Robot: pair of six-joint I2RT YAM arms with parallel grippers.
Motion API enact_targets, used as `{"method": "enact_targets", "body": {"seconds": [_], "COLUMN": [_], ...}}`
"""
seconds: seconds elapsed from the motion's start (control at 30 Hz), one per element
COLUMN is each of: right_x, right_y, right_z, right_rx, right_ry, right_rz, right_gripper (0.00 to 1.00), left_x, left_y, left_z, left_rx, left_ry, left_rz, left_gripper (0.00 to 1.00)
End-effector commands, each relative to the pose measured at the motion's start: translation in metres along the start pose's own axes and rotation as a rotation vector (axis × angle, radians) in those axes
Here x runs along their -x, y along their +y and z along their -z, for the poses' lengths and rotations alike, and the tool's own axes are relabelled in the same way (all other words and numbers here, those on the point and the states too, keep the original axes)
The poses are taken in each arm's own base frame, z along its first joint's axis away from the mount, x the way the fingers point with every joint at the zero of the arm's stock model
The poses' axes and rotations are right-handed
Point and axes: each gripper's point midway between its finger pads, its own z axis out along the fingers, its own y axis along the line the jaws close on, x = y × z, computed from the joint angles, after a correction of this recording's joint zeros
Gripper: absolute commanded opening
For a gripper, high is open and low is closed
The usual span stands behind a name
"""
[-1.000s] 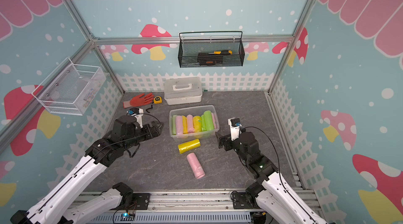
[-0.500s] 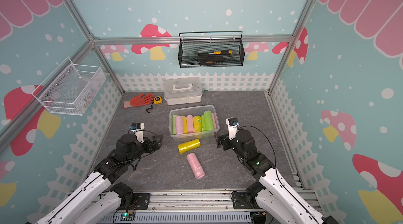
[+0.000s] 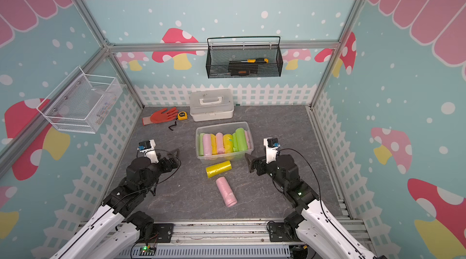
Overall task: Put the roll of trash bags into the storage box
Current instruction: Pick up the roll of trash bags from the center of the board.
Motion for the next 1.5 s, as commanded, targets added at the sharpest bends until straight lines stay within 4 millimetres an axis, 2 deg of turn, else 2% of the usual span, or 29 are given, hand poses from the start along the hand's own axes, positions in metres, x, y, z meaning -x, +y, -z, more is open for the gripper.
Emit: {"method": "enact_targets", "body": {"seconds": [0.0, 0.1, 0.2, 0.27, 0.4, 0.53, 0.7, 0.93, 1.03, 1.2, 1.3, 1.47], "right_x": [-0.034, -0.057, -0.073, -0.085, -0.095, -0.107, -0.134, -0.175, -0.200, -0.228, -0.237, -0.241], "right_y": [0.028, 0.025, 0.033, 0.039, 0.060, 0.078, 0.072, 0.077, 0.073, 0.061, 0.058, 0.057], "right_z": [0.003, 0.001, 0.000, -0.002, -0.002, -0.005, -0.019, -0.039, -0.046, -0.057, -0.062, -0.063], "right_rx": [0.183, 0.177, 0.233, 0.262, 0.317, 0.313, 0.233, 0.160, 0.110, 0.006, -0.021, -0.029], "right_ry": [0.141, 0.249, 0.328, 0.370, 0.400, 0.438, 0.567, 0.744, 0.875, 1.024, 1.063, 1.094], "right_rz": [0.037, 0.015, 0.007, 0.006, 0.088, 0.219, 0.266, 0.390, 0.436, 0.502, 0.513, 0.521], "right_gripper": [0.99, 0.98, 0.93, 0.93, 0.93, 0.93, 0.96, 0.95, 0.88, 0.79, 0.76, 0.59], "left_x": [-0.007, -0.022, -0.037, -0.042, -0.043, -0.046, -0.051, -0.059, -0.059, -0.059, -0.061, -0.058], "left_y": [0.037, 0.027, 0.007, 0.001, 0.000, 0.004, -0.001, -0.009, -0.011, -0.013, -0.013, -0.011], "left_z": [-0.003, -0.015, -0.025, -0.027, -0.023, -0.023, -0.028, -0.038, -0.041, -0.045, -0.046, -0.045], "left_rx": [0.188, 0.118, -0.021, -0.066, -0.087, -0.087, -0.103, -0.115, -0.113, -0.118, -0.112, -0.102], "left_ry": [-0.024, 0.000, 0.007, 0.003, -0.006, -0.028, 0.006, 0.066, 0.079, 0.085, 0.094, 0.089], "left_rz": [-0.040, -0.071, -0.088, -0.101, -0.112, -0.052, -0.056, -0.073, -0.074, -0.081, -0.084, -0.081], "left_gripper": [0.99, 0.99, 0.99, 0.99, 0.99, 0.99, 0.99, 0.99, 0.99, 0.99, 0.99, 0.99]}}
